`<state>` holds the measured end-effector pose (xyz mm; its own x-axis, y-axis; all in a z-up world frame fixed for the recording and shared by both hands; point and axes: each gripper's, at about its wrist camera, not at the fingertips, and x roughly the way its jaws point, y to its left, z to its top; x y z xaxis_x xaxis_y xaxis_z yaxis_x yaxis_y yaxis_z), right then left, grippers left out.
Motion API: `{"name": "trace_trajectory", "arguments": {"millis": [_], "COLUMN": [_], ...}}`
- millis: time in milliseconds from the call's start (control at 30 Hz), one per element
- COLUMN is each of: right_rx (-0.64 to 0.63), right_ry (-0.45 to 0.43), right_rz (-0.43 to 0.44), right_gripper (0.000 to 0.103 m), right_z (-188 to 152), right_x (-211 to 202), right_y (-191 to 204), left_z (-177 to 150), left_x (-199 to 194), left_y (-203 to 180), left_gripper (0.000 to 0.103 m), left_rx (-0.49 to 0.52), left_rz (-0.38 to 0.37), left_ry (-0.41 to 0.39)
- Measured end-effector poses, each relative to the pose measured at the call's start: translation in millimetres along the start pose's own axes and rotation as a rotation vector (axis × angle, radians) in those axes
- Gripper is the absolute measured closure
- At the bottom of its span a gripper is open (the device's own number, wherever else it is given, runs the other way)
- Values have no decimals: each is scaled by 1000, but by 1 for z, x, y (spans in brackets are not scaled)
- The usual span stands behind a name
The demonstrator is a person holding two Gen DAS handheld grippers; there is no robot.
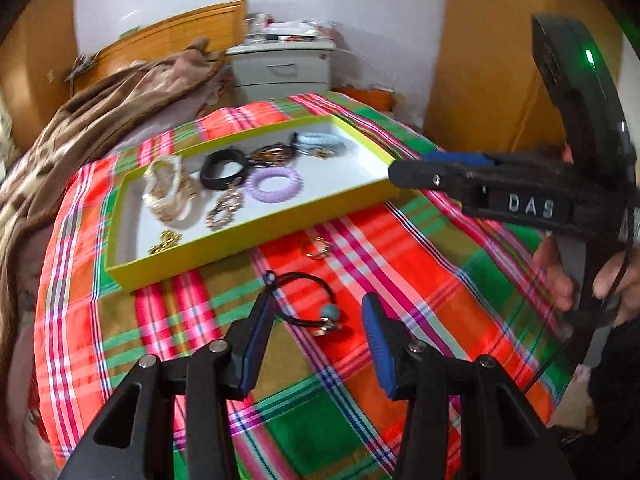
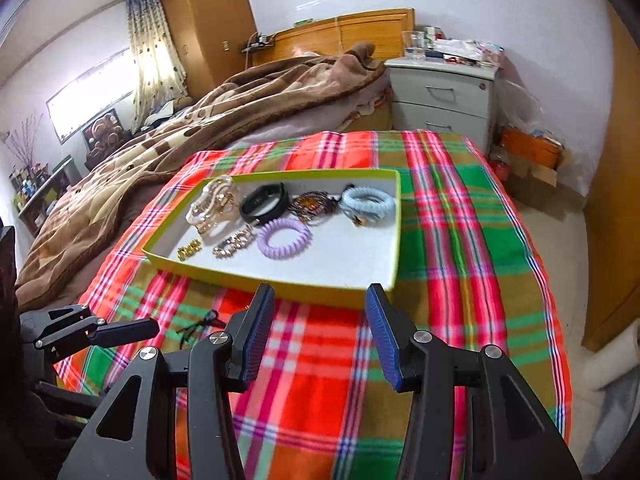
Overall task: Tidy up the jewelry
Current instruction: 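Grasp the black hair tie with teal bead with the left tool, then hold the black hair tie in the left tool while the right tool grasps the gold ring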
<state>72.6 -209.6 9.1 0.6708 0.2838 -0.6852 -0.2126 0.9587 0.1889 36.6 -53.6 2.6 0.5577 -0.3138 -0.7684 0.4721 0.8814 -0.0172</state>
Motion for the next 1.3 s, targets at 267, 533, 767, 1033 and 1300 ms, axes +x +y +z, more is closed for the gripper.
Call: {"name": "trace_trajectory", "arguments": {"millis": [267, 533, 767, 1033, 1300], "right_rx": [29, 45, 49, 47, 40], "right_ry": [6, 10, 15, 25, 35], "right_rz": [-18, -15, -15, -17, -18], "right_gripper": [55, 55, 55, 55, 55], "right_z": [-11, -17, -17, -16, -15], "right_x": [-8, -8, -6, -3, 1], "right_y": [-12, -15, -17, -13, -9], "left_z": [-2, -5, -2, -1, -4], "left_x": [17, 34, 39, 39, 33], "left_y": [-9, -10, -6, -6, 2], "left_gripper": [55, 55, 55, 82, 88], "left_rx": [50, 83, 63, 64, 16], "left_rz": [-12, 42, 24, -11, 6], "left_ry": [49, 103, 101, 92, 78]}}
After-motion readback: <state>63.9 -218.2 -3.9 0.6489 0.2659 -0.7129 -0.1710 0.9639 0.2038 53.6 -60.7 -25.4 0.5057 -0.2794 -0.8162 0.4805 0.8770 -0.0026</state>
